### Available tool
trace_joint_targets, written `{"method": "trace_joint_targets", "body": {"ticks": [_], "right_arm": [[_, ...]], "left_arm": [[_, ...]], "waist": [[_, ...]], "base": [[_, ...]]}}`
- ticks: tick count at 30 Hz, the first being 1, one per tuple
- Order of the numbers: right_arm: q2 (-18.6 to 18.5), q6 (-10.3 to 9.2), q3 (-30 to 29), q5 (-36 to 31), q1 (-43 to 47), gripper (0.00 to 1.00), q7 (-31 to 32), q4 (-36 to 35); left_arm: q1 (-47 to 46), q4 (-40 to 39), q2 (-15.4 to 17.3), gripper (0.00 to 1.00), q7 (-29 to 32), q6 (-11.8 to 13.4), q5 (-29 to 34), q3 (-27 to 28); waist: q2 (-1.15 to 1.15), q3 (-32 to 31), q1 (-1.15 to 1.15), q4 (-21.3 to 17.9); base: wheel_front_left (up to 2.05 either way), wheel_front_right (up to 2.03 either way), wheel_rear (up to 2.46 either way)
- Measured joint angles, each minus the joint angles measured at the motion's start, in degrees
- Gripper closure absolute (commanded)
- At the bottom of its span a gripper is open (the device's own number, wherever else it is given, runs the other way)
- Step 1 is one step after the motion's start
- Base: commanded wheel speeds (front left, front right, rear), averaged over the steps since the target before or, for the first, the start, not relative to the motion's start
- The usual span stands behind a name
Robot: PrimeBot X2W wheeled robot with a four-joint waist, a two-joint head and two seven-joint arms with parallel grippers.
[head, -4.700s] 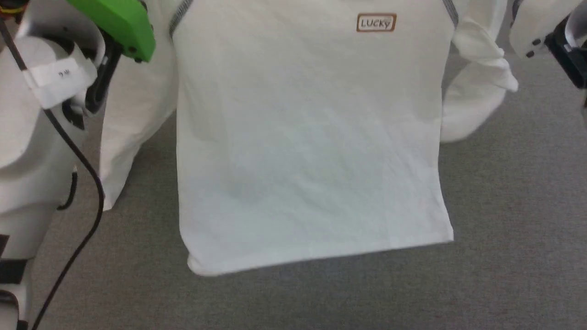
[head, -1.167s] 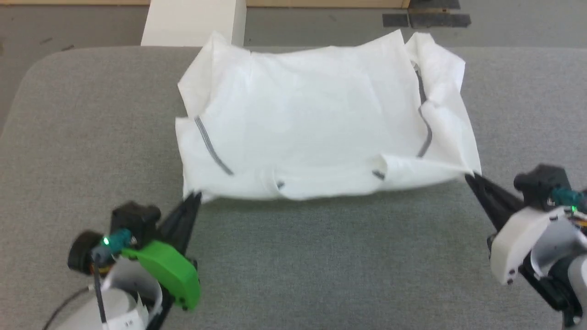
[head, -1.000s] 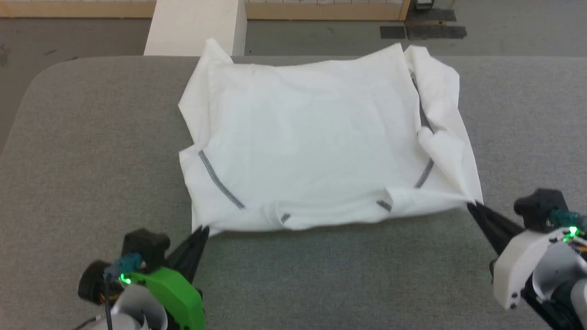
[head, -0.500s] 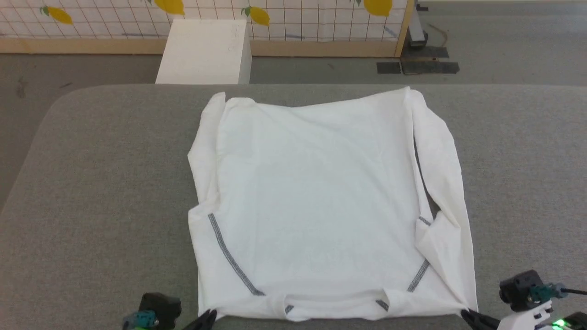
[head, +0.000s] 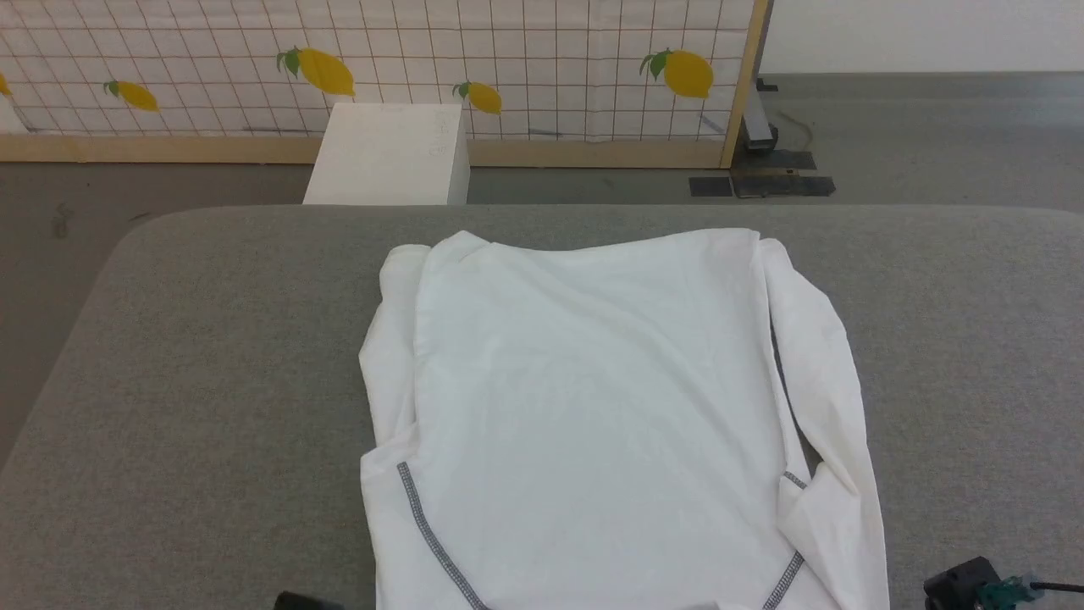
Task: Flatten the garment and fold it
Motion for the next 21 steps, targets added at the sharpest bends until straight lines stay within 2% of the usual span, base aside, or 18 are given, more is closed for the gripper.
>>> {"method": "trace_joint_targets", "body": {"ticks": [7,13,14,15,16,17,18,19,21], "right_arm": [[0.4,0.0,0.1,0.0,1.4,1.0,0.5,0.5],[1.4,0.0,-0.4,-1.0,1.5,1.0,-0.5,1.6],[2.1,0.0,-0.5,-1.7,1.2,0.46,-1.1,2.5],[2.5,0.0,-0.4,-2.2,0.9,0.0,-1.7,3.0],[2.5,-0.01,0.1,-2.5,0.4,0.0,-1.7,3.5],[2.6,-0.01,0.5,-2.6,0.0,0.0,-1.7,3.9],[2.9,-0.01,0.5,-2.6,-0.5,0.0,-1.8,4.2],[3.0,-0.01,0.6,-2.6,-0.8,0.0,-1.9,4.4],[3.0,-0.01,0.7,-2.6,-1.6,0.0,-2.2,4.9]], "left_arm": [[0.9,1.4,-0.6,1.0,1.1,-1.1,-1.6,-1.1],[0.6,3.9,-2.4,1.0,-2.5,-0.8,-0.8,0.3],[0.1,5.5,-3.9,1.0,-4.1,-0.6,-0.3,0.9],[-0.4,6.3,-4.5,0.78,-4.2,-0.6,-0.2,0.9],[-0.8,7.2,-5.2,0.57,-4.4,-0.6,-0.2,1.0],[-1.2,7.8,-5.9,0.32,-4.6,-0.6,-0.2,1.1],[-1.5,8.3,-6.3,0.13,-4.6,-0.7,-0.2,1.0],[-1.6,8.6,-6.5,0.0,-4.6,-0.8,-0.3,1.0],[-2.0,9.1,-7.0,0.0,-4.7,-1.2,-0.5,1.3]], "waist": [[0.0,-0.8,0.0,0.3],[0.0,-0.3,0.0,0.5],[0.0,0.0,0.0,0.5],[0.0,0.1,0.0,0.5],[0.0,0.2,0.0,0.4],[0.0,0.3,0.0,0.3],[0.0,0.4,0.0,0.2],[0.0,0.5,0.0,0.1],[0.0,0.8,0.0,-0.1]], "base": [[0.0,0.0,0.0],[0.0,0.0,0.0],[0.0,0.0,0.0],[0.0,0.0,0.0],[0.0,0.0,0.0],[0.0,0.0,0.0],[0.0,0.0,0.0],[0.0,0.0,0.0],[0.0,0.0,0.0]]}}
